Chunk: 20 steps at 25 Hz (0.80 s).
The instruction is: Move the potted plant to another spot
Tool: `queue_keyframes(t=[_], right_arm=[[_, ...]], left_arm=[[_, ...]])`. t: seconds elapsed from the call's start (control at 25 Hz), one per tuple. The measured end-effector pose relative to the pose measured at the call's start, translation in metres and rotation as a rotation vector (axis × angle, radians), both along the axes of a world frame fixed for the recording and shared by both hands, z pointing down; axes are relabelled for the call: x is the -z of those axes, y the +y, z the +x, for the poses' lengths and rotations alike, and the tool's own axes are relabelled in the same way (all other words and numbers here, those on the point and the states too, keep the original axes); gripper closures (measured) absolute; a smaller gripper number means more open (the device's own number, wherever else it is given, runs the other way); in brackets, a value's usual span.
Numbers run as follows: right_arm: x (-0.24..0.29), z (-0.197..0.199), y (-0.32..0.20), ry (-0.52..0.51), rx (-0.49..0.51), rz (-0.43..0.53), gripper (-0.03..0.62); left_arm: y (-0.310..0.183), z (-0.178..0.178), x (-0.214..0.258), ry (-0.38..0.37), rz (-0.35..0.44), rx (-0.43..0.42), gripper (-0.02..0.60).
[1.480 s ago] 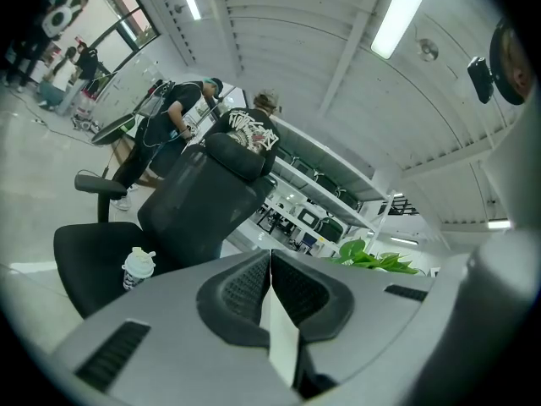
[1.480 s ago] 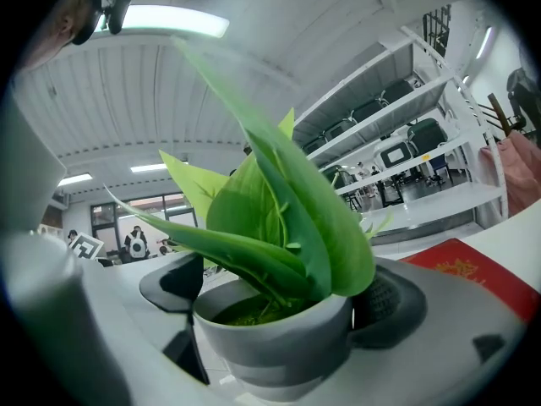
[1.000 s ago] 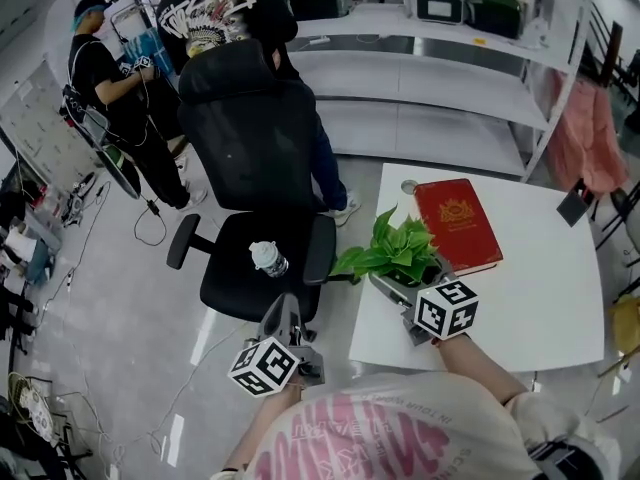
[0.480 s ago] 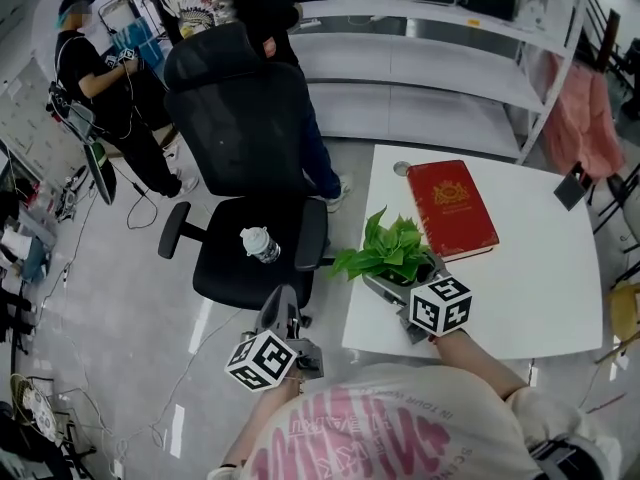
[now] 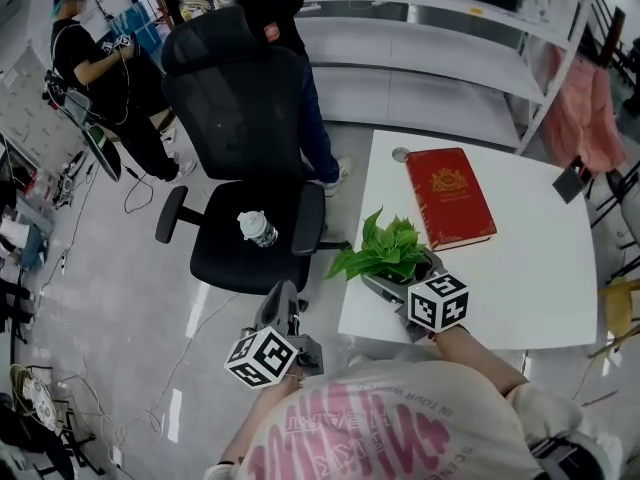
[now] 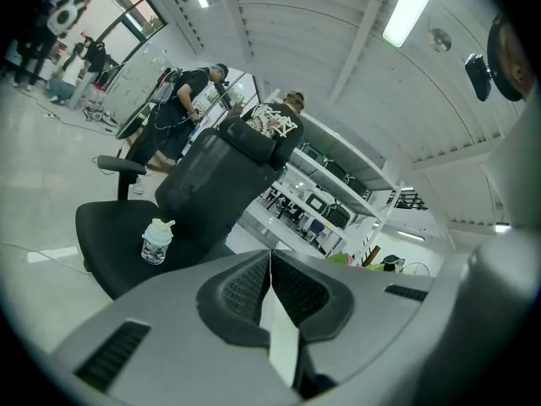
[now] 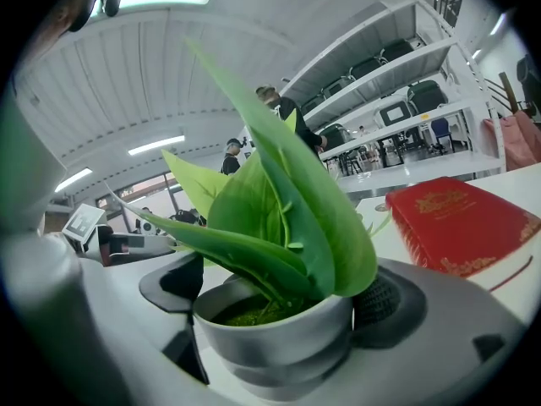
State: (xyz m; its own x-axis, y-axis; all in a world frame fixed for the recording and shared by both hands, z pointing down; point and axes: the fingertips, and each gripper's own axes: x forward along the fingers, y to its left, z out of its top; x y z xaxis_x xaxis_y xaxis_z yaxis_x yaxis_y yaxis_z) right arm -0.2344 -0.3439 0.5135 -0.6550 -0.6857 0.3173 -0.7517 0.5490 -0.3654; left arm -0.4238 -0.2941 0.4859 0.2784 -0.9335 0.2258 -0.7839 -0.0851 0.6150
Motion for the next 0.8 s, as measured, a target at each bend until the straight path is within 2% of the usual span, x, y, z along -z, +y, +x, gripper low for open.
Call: queue_keyframes(t=[0.6, 0.72, 0.76, 0.8], right_arm=[[-0.005, -0.003, 0.010, 0.016, 0.026, -0.008, 0.037], [-0.011, 0.003, 0.018, 0.053, 0.007, -0.012, 0.037], [-0.013, 0.007, 0.020, 0.079, -0.009, -0.010, 0.194], [-0.016, 0.010, 0.022, 0.100, -0.022, -0.007, 0.270]], left_arm=[[0.017, -0.005, -0.009, -0.006, -0.023, 0.029, 0.557], [0.023, -0.006, -0.011, 0.003, -0.025, 0.031, 0.557], [0.023, -0.006, -0.011, 0.007, -0.027, 0.029, 0.557], [0.024, -0.006, -0.011, 0.009, -0.029, 0.028, 0.557]])
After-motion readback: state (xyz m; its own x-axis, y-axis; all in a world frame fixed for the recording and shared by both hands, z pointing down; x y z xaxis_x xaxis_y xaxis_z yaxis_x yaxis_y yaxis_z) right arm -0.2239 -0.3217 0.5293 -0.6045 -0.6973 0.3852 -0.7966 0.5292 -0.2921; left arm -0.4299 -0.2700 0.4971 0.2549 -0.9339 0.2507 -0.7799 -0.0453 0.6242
